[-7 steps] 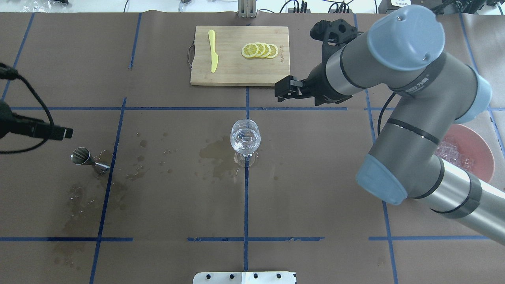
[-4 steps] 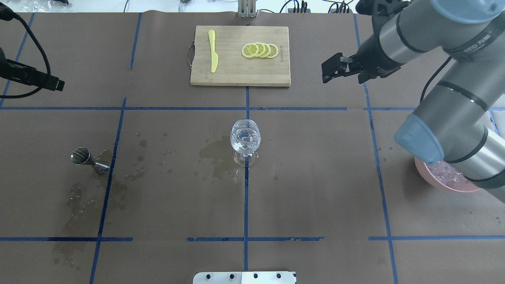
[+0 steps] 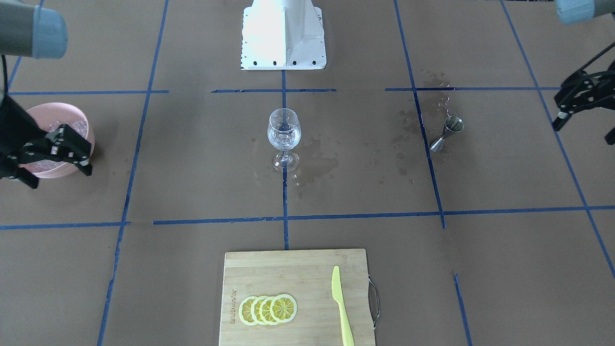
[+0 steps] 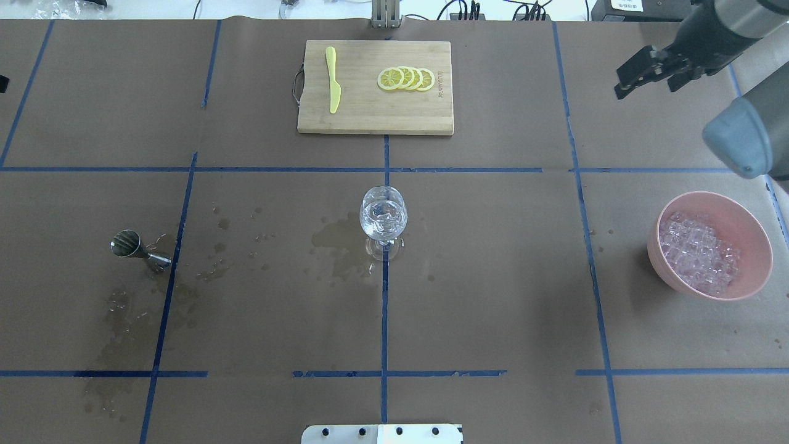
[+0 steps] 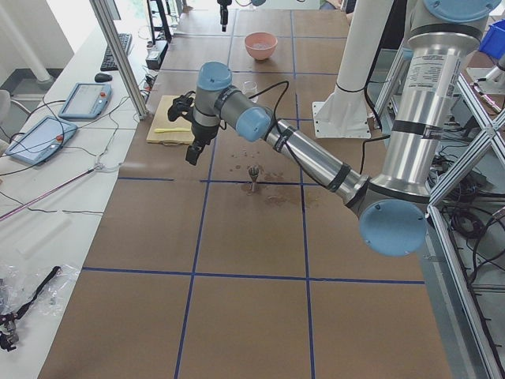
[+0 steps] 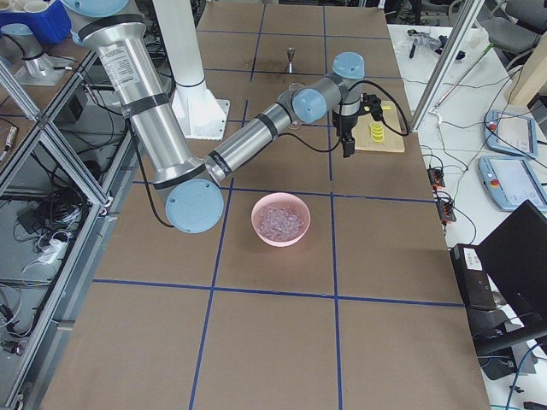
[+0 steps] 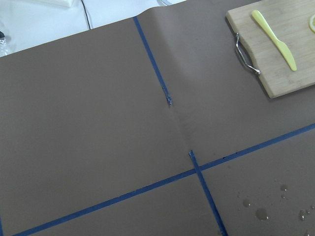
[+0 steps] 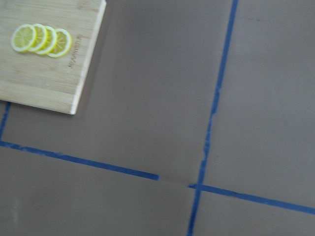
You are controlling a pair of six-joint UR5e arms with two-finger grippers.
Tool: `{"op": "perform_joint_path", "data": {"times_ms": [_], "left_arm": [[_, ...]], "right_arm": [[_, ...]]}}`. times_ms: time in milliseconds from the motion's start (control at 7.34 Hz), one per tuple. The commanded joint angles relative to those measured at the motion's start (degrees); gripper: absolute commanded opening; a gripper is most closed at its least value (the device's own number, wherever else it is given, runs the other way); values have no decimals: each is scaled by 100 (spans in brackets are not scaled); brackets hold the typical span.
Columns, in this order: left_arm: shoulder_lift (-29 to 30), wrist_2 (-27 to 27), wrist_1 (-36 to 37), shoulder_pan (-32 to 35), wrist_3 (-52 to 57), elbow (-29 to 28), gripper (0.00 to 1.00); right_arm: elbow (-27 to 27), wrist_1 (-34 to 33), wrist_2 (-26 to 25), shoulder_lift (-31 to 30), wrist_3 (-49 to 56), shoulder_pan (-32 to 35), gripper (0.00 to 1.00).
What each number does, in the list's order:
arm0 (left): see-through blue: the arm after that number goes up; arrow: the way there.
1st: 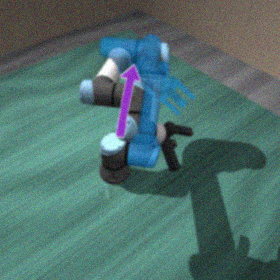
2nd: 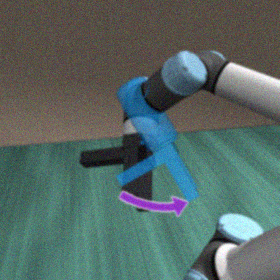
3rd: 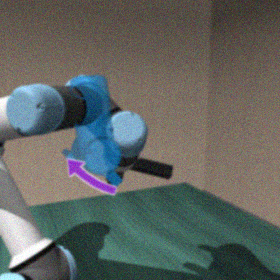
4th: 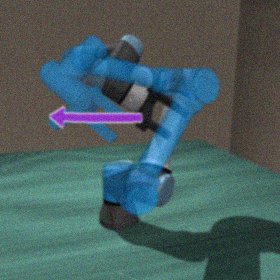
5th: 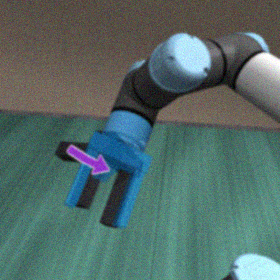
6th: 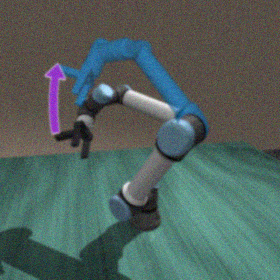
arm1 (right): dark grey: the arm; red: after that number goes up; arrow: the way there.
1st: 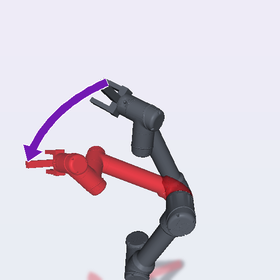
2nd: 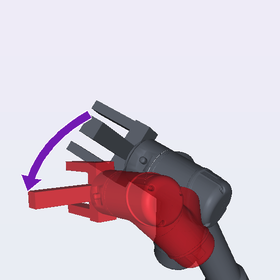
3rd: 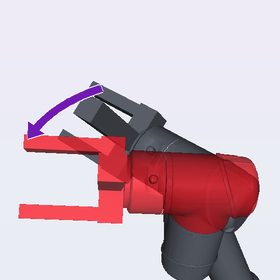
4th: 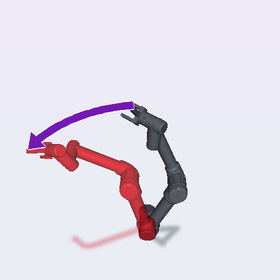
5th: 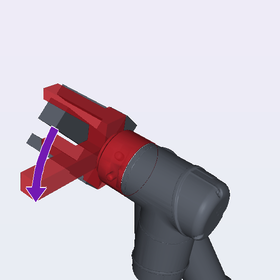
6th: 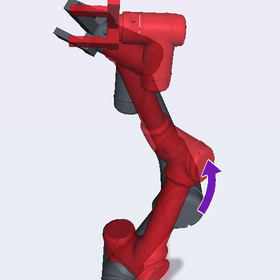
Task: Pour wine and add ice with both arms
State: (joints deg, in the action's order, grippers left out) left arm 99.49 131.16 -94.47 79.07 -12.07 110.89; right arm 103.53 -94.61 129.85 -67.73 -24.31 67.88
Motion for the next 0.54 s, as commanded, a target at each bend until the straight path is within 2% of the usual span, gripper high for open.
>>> {"op": "perform_joint_path", "data": {"times_ms": [0,136,409], "left_arm": [[-218,355,8,800,975,-689,100],[-506,514,-1,925,1196,-831,100],[-1016,533,-62,970,1382,-1016,100]], "right_arm": [[-516,-215,250,-458,1686,811,100],[-605,-216,268,-712,2259,1119,100],[-597,-714,338,-1118,3305,1726,100]]}}
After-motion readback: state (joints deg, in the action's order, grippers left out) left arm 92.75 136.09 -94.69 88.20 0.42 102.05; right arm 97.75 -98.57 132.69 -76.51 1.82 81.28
